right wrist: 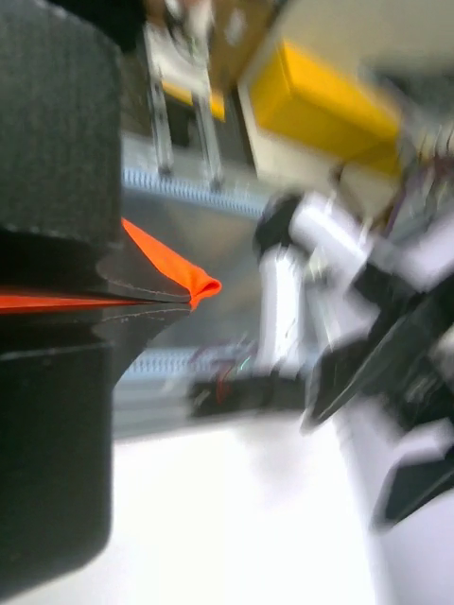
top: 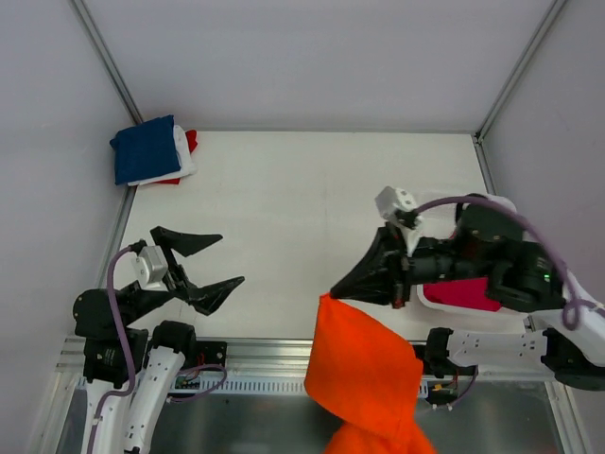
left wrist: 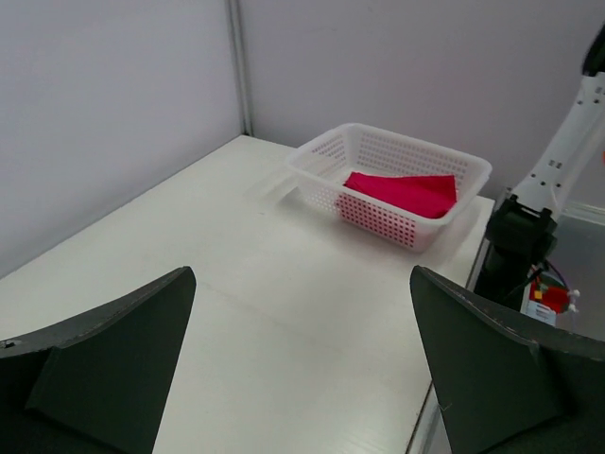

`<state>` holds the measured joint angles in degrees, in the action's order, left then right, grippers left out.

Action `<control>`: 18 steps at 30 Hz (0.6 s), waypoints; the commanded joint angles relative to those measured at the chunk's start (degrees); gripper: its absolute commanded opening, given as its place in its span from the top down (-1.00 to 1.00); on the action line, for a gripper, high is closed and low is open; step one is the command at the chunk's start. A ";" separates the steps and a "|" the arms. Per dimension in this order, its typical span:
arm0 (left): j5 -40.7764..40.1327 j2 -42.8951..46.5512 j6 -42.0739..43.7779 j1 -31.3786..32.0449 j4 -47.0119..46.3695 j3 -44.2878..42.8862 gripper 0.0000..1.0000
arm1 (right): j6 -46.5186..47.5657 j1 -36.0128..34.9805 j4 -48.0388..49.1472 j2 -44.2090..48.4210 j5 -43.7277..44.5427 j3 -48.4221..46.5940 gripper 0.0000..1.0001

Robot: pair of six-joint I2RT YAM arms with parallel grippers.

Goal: Fold and stack the t-shirts
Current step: Grab the tshirt from the pile

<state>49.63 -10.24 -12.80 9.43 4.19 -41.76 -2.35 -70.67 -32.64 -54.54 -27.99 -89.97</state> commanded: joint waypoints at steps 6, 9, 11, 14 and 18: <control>-8.05 -3.02 -0.83 -0.11 -1.81 1.94 -0.98 | -4.33 12.82 10.66 -11.17 24.04 20.18 0.99; -7.62 -3.73 -0.30 -0.82 -1.29 2.55 -0.98 | -2.75 20.64 10.94 -24.70 23.07 17.48 0.92; -7.44 -3.65 -0.12 -1.34 -0.50 3.17 -0.98 | -1.00 24.44 7.18 -35.86 24.81 11.44 -0.47; -7.87 -3.73 0.23 -1.43 0.29 3.88 -0.98 | 0.94 26.37 5.32 -45.28 30.59 5.00 -0.99; -8.23 -4.70 0.32 -1.43 1.09 4.05 -0.98 | 0.24 27.43 2.58 -44.70 34.66 2.87 -0.99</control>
<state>42.33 -13.58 -12.95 8.51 5.82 -37.82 -2.90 -42.98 -28.03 -104.60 1.17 -82.54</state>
